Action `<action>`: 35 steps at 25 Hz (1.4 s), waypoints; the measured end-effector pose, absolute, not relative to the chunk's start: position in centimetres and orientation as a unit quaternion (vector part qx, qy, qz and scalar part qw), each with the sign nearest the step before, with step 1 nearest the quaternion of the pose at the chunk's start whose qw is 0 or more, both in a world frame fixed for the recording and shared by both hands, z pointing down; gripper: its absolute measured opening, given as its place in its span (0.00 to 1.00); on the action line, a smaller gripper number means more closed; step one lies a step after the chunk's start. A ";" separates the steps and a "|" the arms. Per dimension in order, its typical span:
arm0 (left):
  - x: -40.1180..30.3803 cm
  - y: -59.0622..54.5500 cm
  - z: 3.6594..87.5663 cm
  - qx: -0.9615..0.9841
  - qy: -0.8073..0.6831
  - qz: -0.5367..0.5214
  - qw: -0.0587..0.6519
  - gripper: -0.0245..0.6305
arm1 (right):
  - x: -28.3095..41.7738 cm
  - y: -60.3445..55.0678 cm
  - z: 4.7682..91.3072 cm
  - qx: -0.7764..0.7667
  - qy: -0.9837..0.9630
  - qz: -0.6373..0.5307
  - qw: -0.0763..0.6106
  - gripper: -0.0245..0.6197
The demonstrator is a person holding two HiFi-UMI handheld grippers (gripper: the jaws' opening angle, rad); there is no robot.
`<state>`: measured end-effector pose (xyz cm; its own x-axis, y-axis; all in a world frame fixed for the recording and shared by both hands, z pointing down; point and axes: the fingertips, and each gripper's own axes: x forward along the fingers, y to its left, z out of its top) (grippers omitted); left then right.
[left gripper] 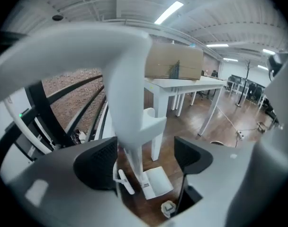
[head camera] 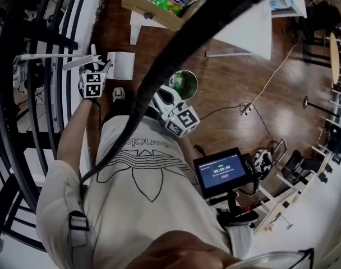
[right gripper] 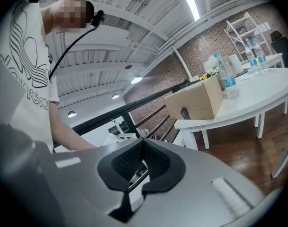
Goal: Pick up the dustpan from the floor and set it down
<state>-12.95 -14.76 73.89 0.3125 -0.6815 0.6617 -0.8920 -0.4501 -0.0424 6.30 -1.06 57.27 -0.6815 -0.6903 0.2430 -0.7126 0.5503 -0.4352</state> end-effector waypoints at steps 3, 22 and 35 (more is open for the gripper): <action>-15.5 -12.2 71.4 0.758 -0.552 0.324 0.127 0.65 | 7.0 -1.3 56.1 0.406 -0.881 0.241 0.007 0.04; -3.0 -4.3 55.0 0.909 -0.351 0.088 0.205 0.07 | 3.6 -1.1 53.6 0.341 -0.924 0.171 0.011 0.04; 0.1 -3.9 55.4 0.930 -0.296 0.137 0.172 0.07 | 3.6 -1.9 52.8 0.339 -0.926 0.166 0.004 0.04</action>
<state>0.05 -3.91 55.43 0.7872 -0.5030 0.3567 -0.5973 -0.7658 0.2384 3.64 -1.91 52.82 -0.7708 -0.6259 0.1191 -0.6282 0.7154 -0.3058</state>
